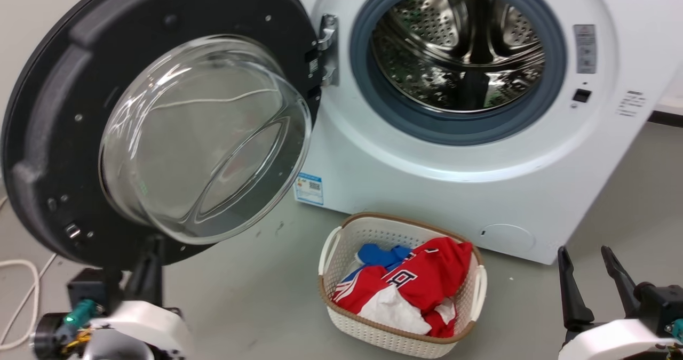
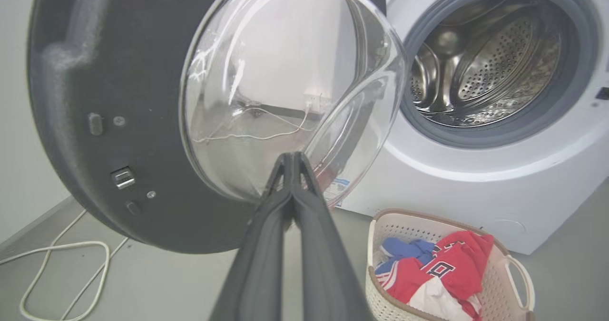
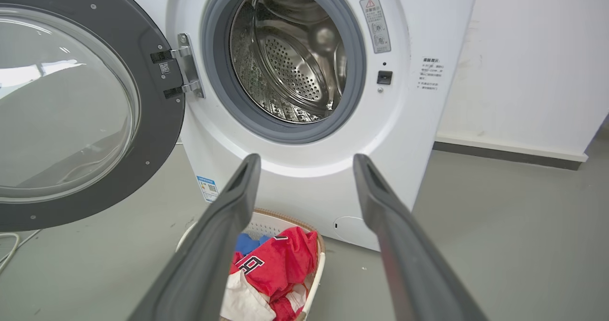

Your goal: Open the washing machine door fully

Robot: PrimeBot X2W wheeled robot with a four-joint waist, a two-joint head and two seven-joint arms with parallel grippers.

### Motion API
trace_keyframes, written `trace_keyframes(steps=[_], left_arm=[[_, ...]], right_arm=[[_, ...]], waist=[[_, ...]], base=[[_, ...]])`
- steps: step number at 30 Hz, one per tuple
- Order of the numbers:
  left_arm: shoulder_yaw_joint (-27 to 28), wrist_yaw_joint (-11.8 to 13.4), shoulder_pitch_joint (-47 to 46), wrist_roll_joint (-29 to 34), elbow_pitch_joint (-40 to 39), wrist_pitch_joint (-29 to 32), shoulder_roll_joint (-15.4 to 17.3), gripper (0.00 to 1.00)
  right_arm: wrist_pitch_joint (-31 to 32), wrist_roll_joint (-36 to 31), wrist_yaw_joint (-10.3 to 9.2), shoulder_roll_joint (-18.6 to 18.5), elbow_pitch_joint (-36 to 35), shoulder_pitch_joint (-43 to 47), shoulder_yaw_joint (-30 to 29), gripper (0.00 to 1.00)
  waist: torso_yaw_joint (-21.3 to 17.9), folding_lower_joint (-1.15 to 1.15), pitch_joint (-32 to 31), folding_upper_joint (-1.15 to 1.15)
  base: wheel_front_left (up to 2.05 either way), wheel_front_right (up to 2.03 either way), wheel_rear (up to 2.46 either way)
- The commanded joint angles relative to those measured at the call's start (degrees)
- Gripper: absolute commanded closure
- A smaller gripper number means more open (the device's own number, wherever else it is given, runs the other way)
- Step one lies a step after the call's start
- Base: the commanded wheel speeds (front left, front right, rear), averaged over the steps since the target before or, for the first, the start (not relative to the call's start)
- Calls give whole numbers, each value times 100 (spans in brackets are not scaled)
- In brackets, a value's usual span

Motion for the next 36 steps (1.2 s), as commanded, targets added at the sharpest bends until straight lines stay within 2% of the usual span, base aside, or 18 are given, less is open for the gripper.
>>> trace_keyframes(steps=[1,6,14,15,16,17,18,19,26,36], left_arm=[[-52,-22,61,-1,-112,25,-15,100],[-319,-79,131,49,-338,174,-98,100],[-555,-159,-119,182,-203,68,-190,100],[-577,-152,-146,202,-165,72,-179,83],[-590,-139,-174,219,-129,56,-190,57],[-588,-122,-192,217,-98,32,-204,45],[-583,-118,-201,213,-66,14,-216,17],[-577,-99,-208,210,-37,-11,-224,0],[-553,-54,-199,171,100,-151,-273,0],[-584,1,-212,198,228,-286,-287,0]], right_arm=[[-33,41,-1,3,37,80,13,0],[-41,23,-1,2,131,27,102,0],[36,-112,-1,3,200,-10,184,0],[49,-135,-1,3,189,-9,193,0],[45,-139,-1,3,176,-14,199,0],[54,-145,-1,4,163,-21,218,0],[58,-158,-1,3,153,-34,218,0],[58,-156,-1,3,147,-47,222,0],[72,-182,-1,3,119,-82,255,0],[3,-81,-1,3,177,-167,322,0]], waist=[[-136,0,-84,0],[-574,0,-156,0],[-1292,0,-116,0],[-1367,0,-104,0],[-1438,0,-93,0],[-1509,0,-85,0],[-1575,0,-73,0],[-1629,0,-63,0],[-1847,0,-14,0],[-1826,0,-8,0]], base=[[0,0,0],[0,0,0],[0,0,0],[0,0,0],[0,0,0],[0,0,0],[0,0,0],[0,0,0],[0,0,0],[0,0,0]])
